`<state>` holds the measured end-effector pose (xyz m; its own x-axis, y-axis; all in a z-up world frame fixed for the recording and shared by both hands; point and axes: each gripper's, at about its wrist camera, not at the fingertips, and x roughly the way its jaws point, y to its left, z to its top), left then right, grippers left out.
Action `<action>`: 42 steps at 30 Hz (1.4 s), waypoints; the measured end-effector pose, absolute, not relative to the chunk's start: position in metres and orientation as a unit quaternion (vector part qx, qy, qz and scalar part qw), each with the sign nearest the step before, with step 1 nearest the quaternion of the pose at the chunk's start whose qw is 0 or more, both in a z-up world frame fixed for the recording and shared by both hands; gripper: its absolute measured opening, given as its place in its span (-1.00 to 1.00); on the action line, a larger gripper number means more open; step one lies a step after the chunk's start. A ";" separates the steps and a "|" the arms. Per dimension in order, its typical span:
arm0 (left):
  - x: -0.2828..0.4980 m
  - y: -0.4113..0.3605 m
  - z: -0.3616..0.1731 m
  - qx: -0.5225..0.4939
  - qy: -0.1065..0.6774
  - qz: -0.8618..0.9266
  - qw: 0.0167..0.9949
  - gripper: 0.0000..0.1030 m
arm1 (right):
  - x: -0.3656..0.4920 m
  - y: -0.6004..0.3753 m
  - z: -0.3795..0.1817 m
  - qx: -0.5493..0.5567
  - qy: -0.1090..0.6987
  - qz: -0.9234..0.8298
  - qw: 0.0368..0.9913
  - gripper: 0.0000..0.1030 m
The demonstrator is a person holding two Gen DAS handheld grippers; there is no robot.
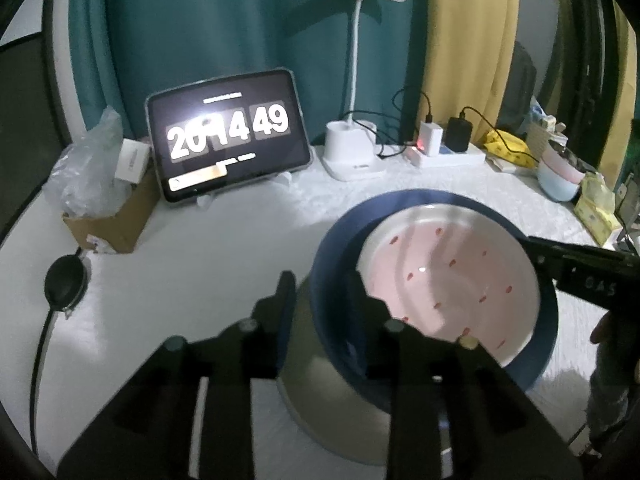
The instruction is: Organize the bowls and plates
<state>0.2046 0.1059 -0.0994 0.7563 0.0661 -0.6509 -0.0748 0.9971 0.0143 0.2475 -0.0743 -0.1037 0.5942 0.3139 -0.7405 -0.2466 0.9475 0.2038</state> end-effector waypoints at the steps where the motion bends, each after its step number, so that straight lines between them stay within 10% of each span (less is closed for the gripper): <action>1: 0.203 0.107 -0.099 -0.007 0.346 0.041 0.937 -0.35 | 0.246 -0.076 -0.101 0.040 0.417 0.155 0.895 -0.32; 12: 0.187 0.101 -0.096 -0.012 0.344 0.038 0.938 -0.02 | 0.229 -0.082 -0.088 0.035 0.405 0.157 0.900 -0.21; 42: 0.117 0.056 -0.043 -0.006 0.265 0.003 0.964 0.03 | 0.164 -0.115 -0.048 0.027 0.352 0.153 0.923 -0.21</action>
